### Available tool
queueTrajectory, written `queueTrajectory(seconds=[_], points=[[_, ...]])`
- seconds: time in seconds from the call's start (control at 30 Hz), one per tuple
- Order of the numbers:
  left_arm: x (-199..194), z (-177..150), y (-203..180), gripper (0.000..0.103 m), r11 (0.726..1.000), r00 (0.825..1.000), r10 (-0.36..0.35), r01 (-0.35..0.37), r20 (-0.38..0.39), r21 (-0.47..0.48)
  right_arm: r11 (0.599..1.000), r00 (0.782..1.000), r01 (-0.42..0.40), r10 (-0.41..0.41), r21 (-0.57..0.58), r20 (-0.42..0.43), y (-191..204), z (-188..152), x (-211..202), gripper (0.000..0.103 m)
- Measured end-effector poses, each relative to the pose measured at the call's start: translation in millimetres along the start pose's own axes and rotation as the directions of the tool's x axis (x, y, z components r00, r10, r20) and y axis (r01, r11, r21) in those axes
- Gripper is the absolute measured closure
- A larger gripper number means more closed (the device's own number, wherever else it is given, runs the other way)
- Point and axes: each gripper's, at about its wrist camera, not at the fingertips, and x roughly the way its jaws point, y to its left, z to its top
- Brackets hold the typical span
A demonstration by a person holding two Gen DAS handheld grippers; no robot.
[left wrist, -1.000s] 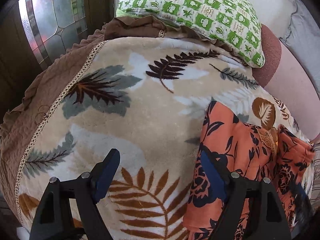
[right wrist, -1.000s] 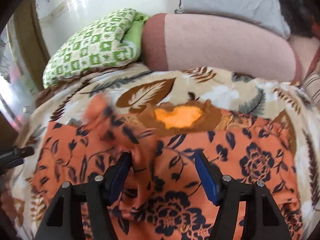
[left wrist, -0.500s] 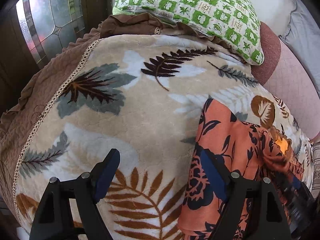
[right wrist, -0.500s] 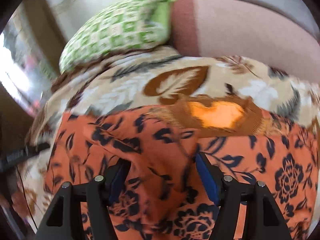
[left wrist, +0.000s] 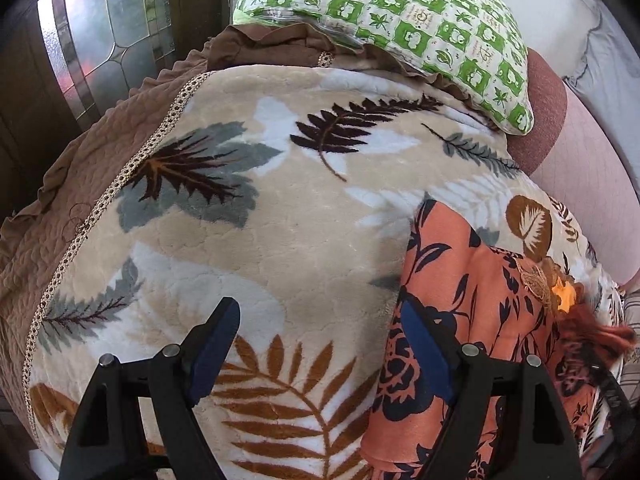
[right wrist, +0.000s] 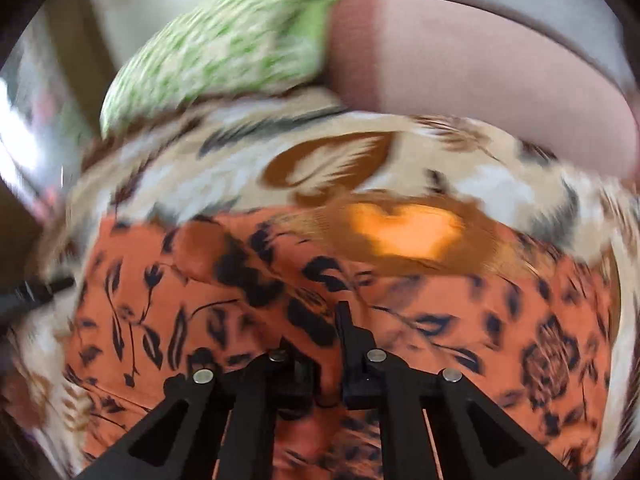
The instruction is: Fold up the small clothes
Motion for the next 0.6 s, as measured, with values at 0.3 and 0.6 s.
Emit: queueTrajectory(seconds=[0.3,0.6], points=[[-5,-10,-39,0.020,0.994,0.999,-0.006,0.002,0.042,0.110,0.890,0.993,-0.014,-0.042,0.455,0.114,-179,-33,-57,0.096],[-13,-31,-100,0.020,0.960,0.993,-0.052,0.022,0.102,0.278,0.742,0.980,-0.186,0.182,0.645,0.073,-235,-80,-23,0.094]])
